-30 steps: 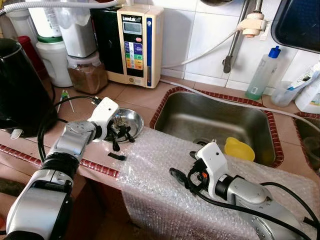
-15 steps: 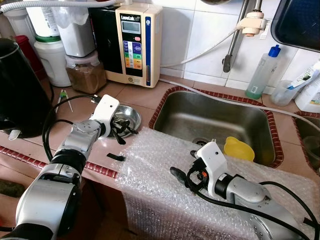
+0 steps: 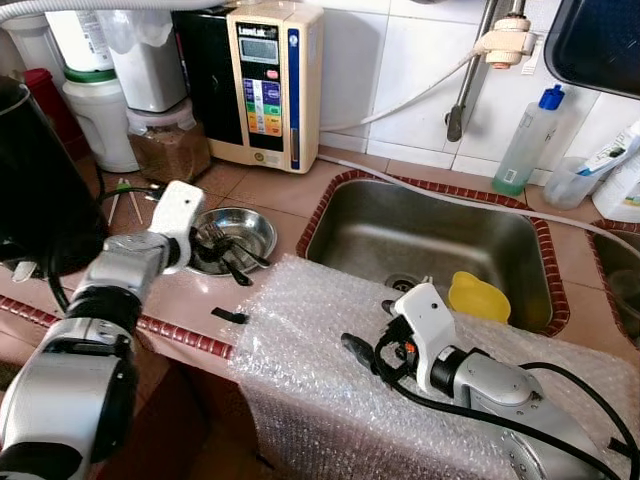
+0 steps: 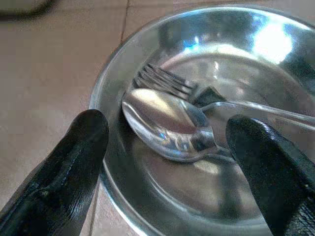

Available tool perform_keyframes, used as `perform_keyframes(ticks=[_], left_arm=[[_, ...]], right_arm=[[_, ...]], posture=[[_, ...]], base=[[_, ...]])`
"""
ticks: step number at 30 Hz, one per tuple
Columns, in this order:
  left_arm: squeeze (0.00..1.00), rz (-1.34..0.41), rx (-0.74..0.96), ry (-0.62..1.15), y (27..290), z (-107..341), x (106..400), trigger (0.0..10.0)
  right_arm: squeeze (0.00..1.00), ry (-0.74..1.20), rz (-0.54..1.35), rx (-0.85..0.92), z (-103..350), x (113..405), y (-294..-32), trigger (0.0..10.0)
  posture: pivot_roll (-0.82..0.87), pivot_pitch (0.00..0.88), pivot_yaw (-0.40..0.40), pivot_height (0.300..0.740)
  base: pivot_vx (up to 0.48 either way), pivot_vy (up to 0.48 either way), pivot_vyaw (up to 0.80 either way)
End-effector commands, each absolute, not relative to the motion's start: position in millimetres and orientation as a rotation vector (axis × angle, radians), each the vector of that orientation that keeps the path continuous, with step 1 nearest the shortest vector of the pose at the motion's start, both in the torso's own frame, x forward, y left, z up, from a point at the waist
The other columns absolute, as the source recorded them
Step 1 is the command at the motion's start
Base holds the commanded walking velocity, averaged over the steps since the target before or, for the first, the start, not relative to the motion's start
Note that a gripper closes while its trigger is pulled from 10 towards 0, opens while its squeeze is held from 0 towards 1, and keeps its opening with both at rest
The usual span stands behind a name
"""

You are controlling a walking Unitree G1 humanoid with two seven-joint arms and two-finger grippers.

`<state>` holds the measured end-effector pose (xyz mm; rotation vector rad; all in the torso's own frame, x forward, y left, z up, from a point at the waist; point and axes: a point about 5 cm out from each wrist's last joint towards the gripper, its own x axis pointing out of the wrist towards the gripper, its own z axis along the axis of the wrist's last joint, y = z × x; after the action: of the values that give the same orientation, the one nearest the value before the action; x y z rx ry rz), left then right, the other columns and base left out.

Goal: Kitchen organization

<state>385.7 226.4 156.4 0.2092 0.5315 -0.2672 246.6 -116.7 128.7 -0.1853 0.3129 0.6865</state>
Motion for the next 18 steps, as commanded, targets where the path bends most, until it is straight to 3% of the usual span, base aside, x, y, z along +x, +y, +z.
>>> perform_keyframes(ticks=[1, 18], left_arm=[[0.0, -0.289, 0.173, 0.547, 225, 163, 386, 10.0], [0.0, -0.423, 0.074, 0.658, 200, 155, 376, 10.0]], right_arm=[[0.0, 0.297, 0.7, -0.199, 132, 250, -116, 10.0], [0.0, 0.296, 0.723, -0.234, 131, 251, -115, 10.0]], posture=[[0.08, 0.0, 0.035, 0.74], [0.07, 0.0, 0.031, 0.74]], base=[[0.0, 0.0, 0.0], [0.0, 0.0, 0.0]])
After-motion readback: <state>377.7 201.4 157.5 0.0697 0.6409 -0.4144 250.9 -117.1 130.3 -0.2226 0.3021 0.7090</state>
